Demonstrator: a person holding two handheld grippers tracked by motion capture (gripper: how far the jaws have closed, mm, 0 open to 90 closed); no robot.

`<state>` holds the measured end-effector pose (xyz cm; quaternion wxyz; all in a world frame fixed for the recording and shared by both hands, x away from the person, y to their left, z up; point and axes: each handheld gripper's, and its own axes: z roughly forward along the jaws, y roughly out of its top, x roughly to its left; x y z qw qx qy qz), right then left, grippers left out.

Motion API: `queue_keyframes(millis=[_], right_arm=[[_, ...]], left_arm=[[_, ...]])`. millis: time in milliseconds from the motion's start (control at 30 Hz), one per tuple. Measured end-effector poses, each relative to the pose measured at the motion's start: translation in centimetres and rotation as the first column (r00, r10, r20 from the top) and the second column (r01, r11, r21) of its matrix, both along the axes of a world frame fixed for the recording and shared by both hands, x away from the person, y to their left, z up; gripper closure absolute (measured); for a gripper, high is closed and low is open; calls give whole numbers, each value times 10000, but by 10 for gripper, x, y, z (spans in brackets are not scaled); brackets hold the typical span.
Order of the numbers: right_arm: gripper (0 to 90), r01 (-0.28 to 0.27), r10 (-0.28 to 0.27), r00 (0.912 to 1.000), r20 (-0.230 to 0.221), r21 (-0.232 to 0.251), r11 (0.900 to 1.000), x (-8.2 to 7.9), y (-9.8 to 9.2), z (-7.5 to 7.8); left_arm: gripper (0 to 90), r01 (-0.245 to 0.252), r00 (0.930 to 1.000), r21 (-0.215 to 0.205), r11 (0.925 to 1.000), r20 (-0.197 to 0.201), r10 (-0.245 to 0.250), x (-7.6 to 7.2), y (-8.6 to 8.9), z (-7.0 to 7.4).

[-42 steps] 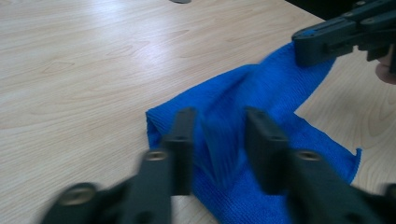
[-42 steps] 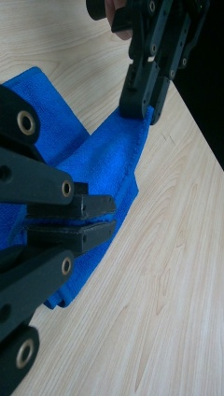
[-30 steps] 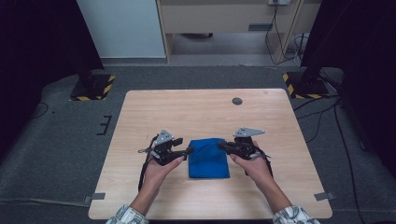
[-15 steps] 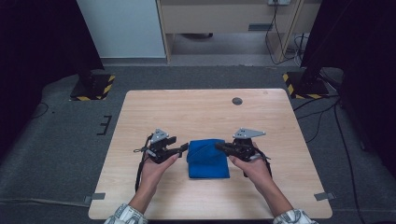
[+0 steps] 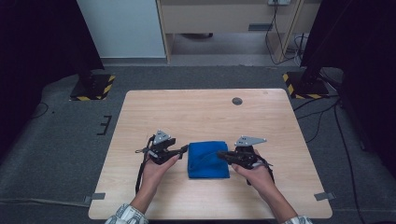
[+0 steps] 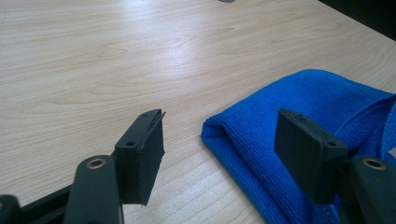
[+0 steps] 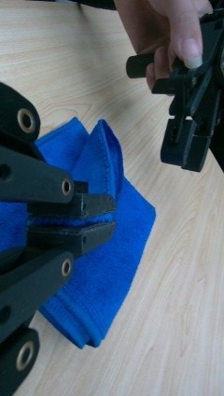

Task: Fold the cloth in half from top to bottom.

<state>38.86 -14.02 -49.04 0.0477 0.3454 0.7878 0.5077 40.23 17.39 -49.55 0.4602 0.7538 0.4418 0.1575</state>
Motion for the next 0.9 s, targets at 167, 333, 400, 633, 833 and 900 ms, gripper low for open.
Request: queue_keyframes(millis=[167, 333, 400, 633, 833, 900], right_arm=[[825, -146, 142, 9996, -253, -163, 9998, -6, -2, -5], [781, -322, 298, 9984, -474, -496, 9983, -11, -5, -15], [766, -339, 309, 9980, -545, -552, 9979, -12, -6, -17], [671, -398, 346, 9970, -694, -758, 9963, -19, -9, -19], [595, -479, 406, 9957, -831, -869, 9951, -23, -7, -21], [577, -519, 448, 9954, -847, -833, 9952, -24, -6, -20]], left_arm=[[314, -112, 9999, 22, 9999, -70, 113, 1, 1, -2], [309, -115, 9999, 62, 9999, -92, 115, 0, 1, -3], [308, -98, 9999, 78, 9999, -90, 99, 0, 1, -3], [303, -12, 9993, -456, 9990, -378, -5, -3, -2, -4], [294, 157, 9998, 167, 9997, -132, -155, -7, -9, -4], [290, 203, 9997, 226, 9995, -122, -200, -7, -10, -4]])
